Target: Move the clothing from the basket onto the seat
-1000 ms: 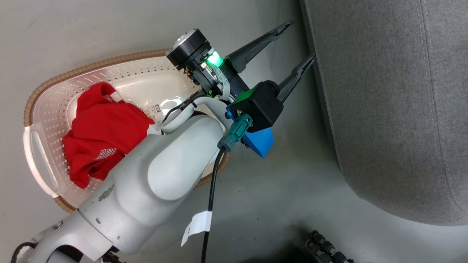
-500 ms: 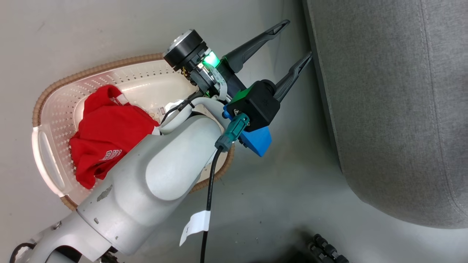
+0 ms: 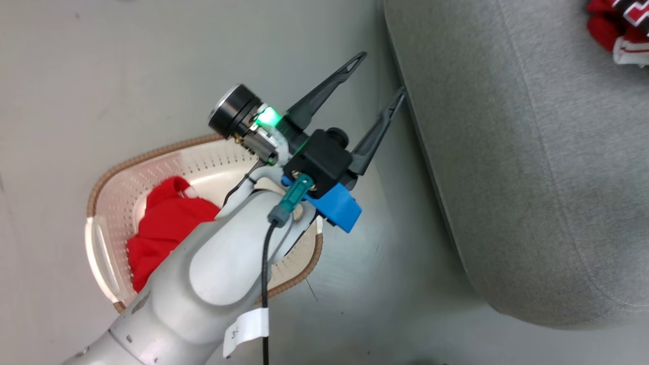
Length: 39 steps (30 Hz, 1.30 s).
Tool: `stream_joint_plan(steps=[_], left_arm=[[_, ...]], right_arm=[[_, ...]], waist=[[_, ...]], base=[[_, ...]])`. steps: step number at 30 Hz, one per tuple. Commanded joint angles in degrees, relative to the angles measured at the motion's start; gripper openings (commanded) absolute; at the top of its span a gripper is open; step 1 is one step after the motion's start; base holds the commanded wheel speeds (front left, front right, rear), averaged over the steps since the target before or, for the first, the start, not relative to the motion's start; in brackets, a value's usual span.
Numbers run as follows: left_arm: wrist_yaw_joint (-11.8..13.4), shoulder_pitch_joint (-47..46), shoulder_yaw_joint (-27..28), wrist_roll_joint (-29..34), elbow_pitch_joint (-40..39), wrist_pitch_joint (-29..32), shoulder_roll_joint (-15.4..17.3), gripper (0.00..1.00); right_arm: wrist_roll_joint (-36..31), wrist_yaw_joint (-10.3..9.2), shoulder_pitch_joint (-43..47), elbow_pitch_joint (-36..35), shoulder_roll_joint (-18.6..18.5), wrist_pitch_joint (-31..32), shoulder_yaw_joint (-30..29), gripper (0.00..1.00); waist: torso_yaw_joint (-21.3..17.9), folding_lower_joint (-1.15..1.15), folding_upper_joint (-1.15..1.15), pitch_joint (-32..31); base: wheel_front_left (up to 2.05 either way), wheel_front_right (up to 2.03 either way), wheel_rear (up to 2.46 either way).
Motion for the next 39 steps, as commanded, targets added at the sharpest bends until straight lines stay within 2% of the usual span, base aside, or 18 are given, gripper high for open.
stream_joint_plan(steps=[1, 11, 20, 28, 39], left_arm=[[0.3, 0.9, 0.5, -0.1, -0.3, -0.3, 0.5, 1.00], [3.2, 11.3, 11.1, -1.5, -5.7, -0.2, 1.0, 1.00], [4.0, 20.1, 21.8, -1.5, -8.6, -0.2, 1.0, 1.00], [2.9, 26.5, 29.9, -0.2, -9.5, -0.2, 0.1, 1.00], [-0.2, 34.6, 36.0, 2.2, -9.7, -0.2, -2.0, 1.00]], right_arm=[[-0.1, 0.01, 0.8, -0.7, -0.2, 0.0, 0.2, 1.00], [-0.9, 0.01, 5.6, -10.4, 0.4, 0.0, 6.8, 1.00], [-1.8, 0.01, 8.2, -15.4, 2.9, 0.0, 14.6, 1.00], [-1.6, 0.01, 10.6, -17.6, 5.6, 0.0, 18.5, 1.00], [-1.6, 0.01, 16.4, -15.8, 8.9, 0.0, 19.6, 1.00]], waist=[[0.2, 0.00, 0.00, -3.8], [4.6, 0.00, 0.00, -14.7], [10.1, 0.00, 0.00, -21.5], [13.6, 0.00, 0.00, -24.9], [15.6, 0.00, 0.00, -29.3]], base=[[0.00, 0.00, 0.00], [0.00, 0.00, 0.00], [0.00, 0.00, 0.00], [0.00, 0.00, 0.00], [0.00, 0.00, 0.00]])
